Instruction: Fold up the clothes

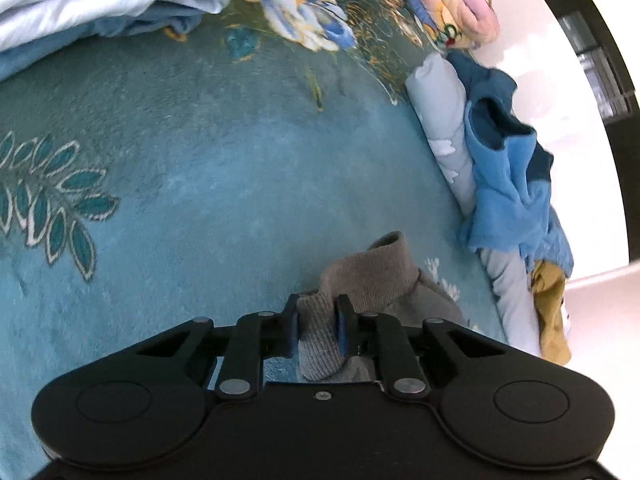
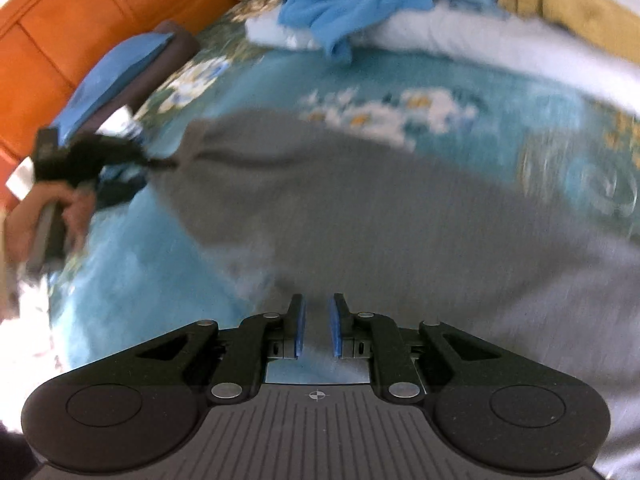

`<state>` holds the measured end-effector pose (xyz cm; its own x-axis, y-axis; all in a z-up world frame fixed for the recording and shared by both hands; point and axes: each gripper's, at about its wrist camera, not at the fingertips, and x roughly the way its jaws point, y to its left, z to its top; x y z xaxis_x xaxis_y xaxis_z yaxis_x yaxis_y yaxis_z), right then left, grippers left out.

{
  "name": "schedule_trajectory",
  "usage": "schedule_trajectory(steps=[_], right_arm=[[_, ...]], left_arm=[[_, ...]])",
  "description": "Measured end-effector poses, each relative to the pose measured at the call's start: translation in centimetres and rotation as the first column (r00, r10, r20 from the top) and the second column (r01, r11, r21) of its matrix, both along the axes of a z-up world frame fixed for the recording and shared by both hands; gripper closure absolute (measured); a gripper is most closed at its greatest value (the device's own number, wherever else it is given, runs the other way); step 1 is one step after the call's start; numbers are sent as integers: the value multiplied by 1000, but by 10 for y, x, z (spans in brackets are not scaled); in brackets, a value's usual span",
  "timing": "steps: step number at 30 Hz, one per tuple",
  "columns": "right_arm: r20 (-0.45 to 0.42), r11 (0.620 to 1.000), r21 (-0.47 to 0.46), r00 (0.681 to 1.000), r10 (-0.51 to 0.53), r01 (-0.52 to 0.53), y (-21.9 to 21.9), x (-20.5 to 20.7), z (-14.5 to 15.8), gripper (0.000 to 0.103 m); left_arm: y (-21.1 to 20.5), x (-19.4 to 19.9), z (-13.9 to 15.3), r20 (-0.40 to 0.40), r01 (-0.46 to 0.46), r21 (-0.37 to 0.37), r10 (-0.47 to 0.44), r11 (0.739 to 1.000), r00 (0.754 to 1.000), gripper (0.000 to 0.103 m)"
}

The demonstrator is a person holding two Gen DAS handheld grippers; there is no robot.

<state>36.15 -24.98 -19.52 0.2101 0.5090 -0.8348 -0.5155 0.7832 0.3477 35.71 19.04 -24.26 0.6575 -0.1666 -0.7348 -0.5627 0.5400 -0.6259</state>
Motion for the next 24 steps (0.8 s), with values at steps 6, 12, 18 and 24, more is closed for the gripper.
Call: schedule_trajectory(steps=[6,12,18,24], right_arm=[[-45,999,14,998,33,-32,-2,-25,-26,82],[-33,997,63,999,-33,35,-11,-38,-34,76],[63,995,101,998,9,-15,-3,-21,-33,62],[49,991,69,993,109,-112,18,-14,-46,60]], left_arm=[[-13,-13,24,-56,77,181,-67,980,996,69],[-47,-24,61,-114,255,429,-228,867,967,56],[-81,-16,71,-78,339,439,-341,832,937,50],[-108,-1,63,-72,417,378,-423,827,903,49]])
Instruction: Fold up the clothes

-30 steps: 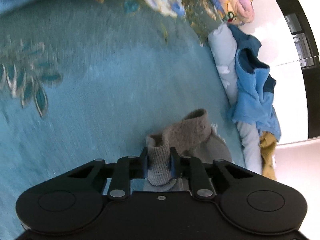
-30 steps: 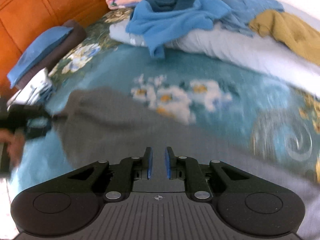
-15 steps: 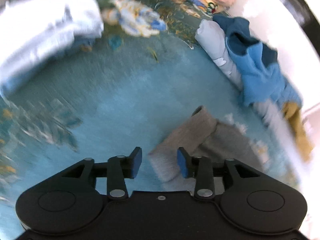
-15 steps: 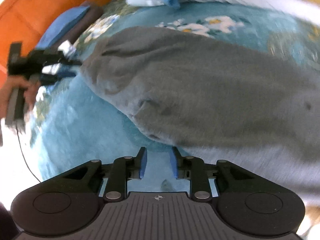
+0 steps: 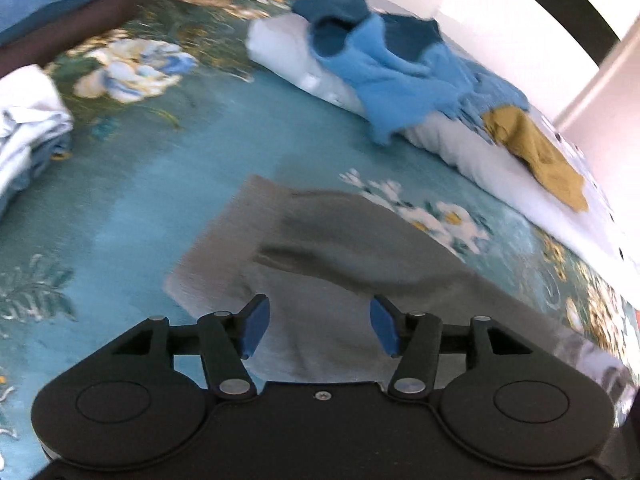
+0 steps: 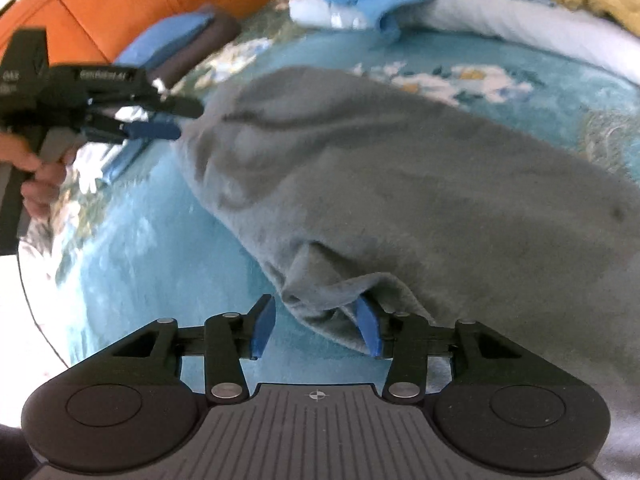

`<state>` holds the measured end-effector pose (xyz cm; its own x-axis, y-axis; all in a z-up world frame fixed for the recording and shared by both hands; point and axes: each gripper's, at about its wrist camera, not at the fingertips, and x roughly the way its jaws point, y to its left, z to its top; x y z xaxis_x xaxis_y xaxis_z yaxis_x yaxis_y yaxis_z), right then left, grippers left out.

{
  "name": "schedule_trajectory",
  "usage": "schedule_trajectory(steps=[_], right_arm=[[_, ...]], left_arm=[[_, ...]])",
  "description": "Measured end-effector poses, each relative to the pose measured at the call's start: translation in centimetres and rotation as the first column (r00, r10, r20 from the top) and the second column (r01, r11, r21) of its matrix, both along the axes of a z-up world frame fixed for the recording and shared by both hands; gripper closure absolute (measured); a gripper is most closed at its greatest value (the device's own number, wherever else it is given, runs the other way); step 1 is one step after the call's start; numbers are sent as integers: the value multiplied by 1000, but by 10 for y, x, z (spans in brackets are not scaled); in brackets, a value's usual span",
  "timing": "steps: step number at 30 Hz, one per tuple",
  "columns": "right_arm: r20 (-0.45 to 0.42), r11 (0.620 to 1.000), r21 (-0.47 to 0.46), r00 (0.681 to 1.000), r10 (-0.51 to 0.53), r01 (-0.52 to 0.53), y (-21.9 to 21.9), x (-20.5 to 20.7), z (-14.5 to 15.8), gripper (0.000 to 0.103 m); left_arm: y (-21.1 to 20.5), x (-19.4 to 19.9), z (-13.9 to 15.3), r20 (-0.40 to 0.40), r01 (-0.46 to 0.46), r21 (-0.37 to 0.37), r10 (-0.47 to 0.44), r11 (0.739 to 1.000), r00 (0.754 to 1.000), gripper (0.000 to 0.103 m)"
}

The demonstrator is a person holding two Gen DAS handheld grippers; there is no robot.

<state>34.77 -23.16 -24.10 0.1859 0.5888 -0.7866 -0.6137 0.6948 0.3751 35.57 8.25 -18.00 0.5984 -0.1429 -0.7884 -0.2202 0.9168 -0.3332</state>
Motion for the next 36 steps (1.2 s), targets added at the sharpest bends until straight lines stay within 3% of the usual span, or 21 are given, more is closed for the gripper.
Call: schedule_trajectory(steps=[9,12,15,18,22,28,29,30,32,36], right_arm=[[-32,1000,2,999,-8,8,-3,-9,-6,62],[4,999,4,999,-50,50,-7,-4,-5,63],[93,996,26,992,-84,82,-6,-1,4,63],[81,996,57,994,-73,68,-3,1,4,62],[38,998,31,998,-46,45,-2,-5,-8,62],[44,998,59,999,-30,27,7,5,-12,60],[42,998,61,999,-18,16,9,7,-12,65],[39,998,62,999,-7,5,10,9,-11,78],[28,999,51,1000,3,-4,8,12,-10,92],[-45,995,85,998,54,-50,4,6,-8,97]], left_arm=[[-17,9,-11,-33,76,-28,-77,997,996,48],[-20,10,-14,-35,84,-41,-86,996,996,48],[-21,10,-17,-43,91,-42,-93,995,995,48],[-20,11,-19,-51,90,-41,-92,995,995,48],[-17,13,-20,-50,81,-47,-84,996,995,47],[-14,13,-22,-53,88,-33,-90,996,995,46],[-13,13,-21,-54,86,-30,-88,996,995,46],[-12,13,-21,-53,84,-27,-85,996,995,46],[-10,13,-21,-52,82,-23,-83,996,995,46],[-5,15,-22,-52,70,-22,-71,997,996,46]])
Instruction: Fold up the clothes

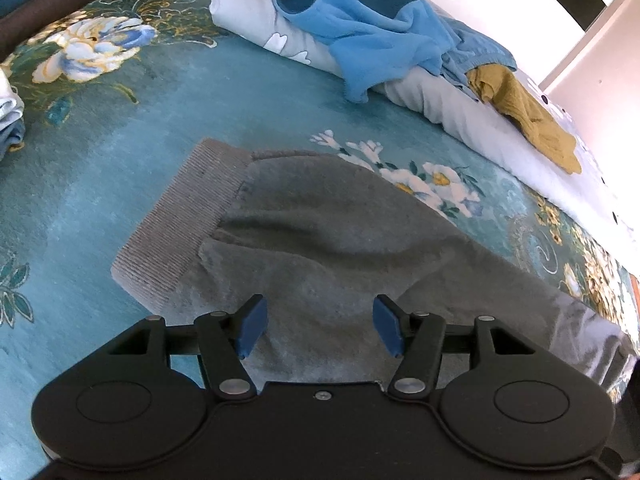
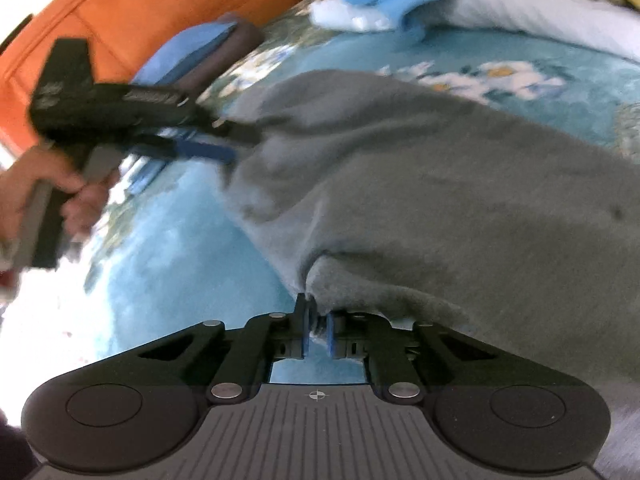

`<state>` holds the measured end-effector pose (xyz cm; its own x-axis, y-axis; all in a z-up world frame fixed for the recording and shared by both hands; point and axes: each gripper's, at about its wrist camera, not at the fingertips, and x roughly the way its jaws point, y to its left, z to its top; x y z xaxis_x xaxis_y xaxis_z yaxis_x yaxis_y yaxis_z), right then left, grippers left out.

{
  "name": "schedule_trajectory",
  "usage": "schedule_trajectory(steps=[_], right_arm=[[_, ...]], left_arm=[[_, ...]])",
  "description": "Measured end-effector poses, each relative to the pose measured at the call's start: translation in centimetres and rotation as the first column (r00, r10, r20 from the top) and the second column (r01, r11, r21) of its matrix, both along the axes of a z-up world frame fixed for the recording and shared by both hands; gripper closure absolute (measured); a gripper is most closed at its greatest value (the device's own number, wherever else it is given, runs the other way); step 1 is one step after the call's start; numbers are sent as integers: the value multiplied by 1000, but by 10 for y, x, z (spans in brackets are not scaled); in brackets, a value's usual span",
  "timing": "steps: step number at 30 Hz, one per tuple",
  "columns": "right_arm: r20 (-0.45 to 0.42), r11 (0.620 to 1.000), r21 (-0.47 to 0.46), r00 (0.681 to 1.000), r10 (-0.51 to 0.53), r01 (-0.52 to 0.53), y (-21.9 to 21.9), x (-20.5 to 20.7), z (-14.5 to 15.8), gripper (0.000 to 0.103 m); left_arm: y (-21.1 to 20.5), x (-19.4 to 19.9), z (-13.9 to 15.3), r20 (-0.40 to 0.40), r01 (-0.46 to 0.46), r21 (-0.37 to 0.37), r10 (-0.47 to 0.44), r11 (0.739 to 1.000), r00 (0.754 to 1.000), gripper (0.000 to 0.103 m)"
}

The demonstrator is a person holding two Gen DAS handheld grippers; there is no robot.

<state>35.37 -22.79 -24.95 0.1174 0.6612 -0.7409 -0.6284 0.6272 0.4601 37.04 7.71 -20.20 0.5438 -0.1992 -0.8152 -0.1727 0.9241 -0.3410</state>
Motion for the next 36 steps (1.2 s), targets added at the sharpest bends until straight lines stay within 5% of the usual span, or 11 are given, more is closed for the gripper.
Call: schedule_trajectory(steps=[11,19,21,25,32,34,36], right_arm=[[-45,1000,-26,999,-13,12,4,-5,-5,97],[-4,987,-80,990,-139,138,-29,-25,41,84],[14,964,-115,971,-239,239,-56,-32,53,83],[73,829,-170,846,-528,532,-144,-33,72,74],[212,456,-173,485,-848,873,-330,-17,78,67],[238,421,-173,453,-859,890,-372,-5,79,67],[233,435,-182,468,-852,882,-402,9,76,64]], left_arm=[[6,8,4,-9,3,-1,-4,1000,1000,46],[-17,19,33,22,90,25,-90,996,996,45],[-37,21,37,10,139,-2,-139,990,990,45],[-99,21,37,-14,305,-44,-306,951,952,45],[-206,6,17,-71,463,22,-460,886,885,45],[-229,4,12,-87,461,40,-456,887,886,45],[-250,7,10,-104,446,37,-440,894,892,45]])
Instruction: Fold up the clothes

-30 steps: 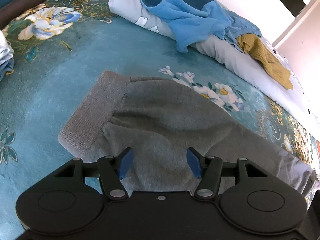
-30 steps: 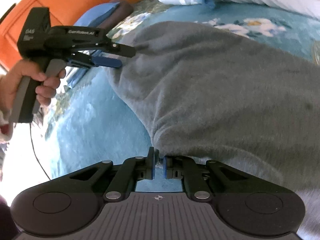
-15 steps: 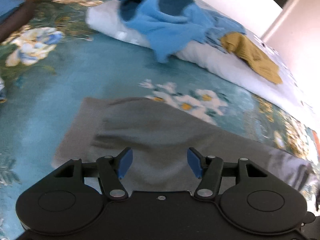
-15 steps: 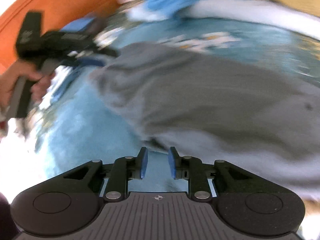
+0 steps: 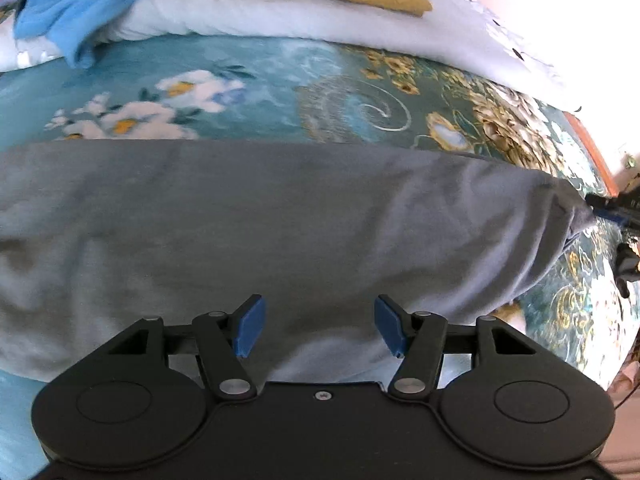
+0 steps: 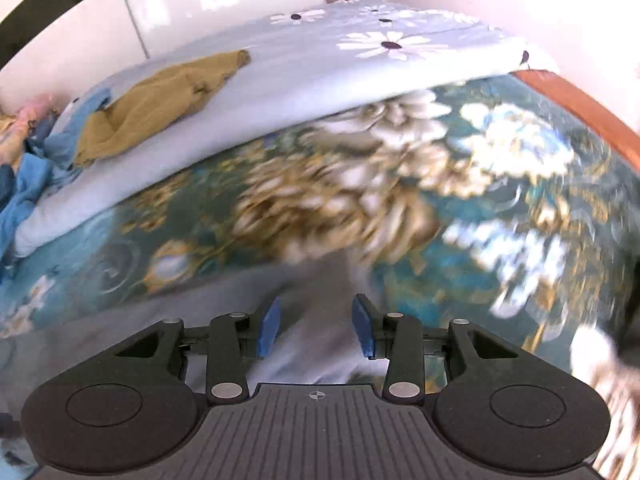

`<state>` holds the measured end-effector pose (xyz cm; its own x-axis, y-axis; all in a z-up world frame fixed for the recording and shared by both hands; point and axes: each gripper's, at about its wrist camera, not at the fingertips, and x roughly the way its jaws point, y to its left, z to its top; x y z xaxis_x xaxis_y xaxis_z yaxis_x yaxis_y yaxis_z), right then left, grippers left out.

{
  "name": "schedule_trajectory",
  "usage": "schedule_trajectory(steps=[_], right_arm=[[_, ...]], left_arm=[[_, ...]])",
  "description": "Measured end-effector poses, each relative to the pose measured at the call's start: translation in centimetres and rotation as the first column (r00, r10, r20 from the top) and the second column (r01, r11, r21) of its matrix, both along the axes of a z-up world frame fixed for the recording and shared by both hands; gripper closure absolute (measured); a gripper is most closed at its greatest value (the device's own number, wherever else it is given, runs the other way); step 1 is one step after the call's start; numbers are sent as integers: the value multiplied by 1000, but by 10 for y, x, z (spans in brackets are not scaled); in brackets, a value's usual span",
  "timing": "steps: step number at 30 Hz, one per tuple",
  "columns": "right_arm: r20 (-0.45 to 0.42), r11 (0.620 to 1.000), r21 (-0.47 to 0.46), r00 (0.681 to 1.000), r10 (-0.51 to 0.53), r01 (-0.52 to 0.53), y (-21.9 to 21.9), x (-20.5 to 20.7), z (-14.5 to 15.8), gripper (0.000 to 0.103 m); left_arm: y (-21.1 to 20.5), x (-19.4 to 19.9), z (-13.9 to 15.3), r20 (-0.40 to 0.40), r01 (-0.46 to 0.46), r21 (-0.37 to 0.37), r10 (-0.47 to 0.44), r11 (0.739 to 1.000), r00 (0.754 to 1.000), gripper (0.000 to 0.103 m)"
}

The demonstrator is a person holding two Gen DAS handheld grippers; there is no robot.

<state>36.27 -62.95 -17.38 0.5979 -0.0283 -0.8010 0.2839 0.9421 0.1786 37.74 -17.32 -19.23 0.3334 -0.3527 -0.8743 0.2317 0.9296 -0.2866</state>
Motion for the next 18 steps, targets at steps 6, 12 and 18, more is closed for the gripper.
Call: schedule_trajectory(steps=[6,12,18], right_arm=[[-51,985,122,991,125,-118,-43,42,-32,62],[-50,961,203,978,203,-189,-44,66,-55,60],[-27,935,277,970,240,-223,-48,65,-53,94]], left_arm=[[-58,17,-13,-92,-71,-12,70,997,993,45],[-86,24,-10,-99,-50,13,51,999,994,45],[-87,36,-9,-107,-84,33,87,996,990,44]])
